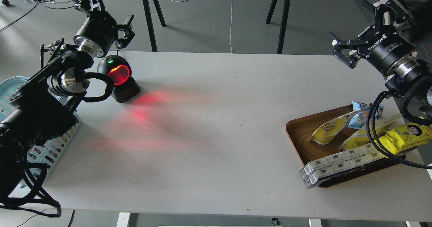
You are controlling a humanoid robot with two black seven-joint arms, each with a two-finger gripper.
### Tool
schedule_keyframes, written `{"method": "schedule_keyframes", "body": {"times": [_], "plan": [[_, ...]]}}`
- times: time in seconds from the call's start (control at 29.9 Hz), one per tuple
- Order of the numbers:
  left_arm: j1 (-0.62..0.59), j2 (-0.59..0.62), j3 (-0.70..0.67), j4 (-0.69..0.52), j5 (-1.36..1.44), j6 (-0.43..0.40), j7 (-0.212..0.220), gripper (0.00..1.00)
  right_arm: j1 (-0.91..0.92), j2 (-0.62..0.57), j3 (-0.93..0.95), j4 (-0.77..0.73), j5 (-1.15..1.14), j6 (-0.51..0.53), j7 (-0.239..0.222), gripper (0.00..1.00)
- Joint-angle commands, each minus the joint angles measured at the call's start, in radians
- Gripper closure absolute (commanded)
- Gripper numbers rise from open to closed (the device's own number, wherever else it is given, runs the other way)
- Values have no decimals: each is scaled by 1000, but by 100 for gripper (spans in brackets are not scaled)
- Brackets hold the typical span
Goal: Scan snack and place in basket
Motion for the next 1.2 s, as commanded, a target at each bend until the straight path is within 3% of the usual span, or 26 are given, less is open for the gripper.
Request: {"method": "schedule_keyframes", "body": {"times": [0.0, 0.9, 1.07, 1.17], "plan": [[-3, -2, -6, 1, -1, 4, -8, 0, -1, 8, 1, -8, -2, -4, 5, 1], [-30, 33, -7, -1, -2, 35, -21, 0, 29, 3, 5, 38, -9, -12, -5, 1], [-30, 44, -9, -1, -4, 33, -21, 0, 101, -107, -32, 90, -12, -56, -10, 1], [-28, 41, -9, -3, -4, 33, -22, 0, 209, -156, -151, 99, -8, -62, -10, 1]]}}
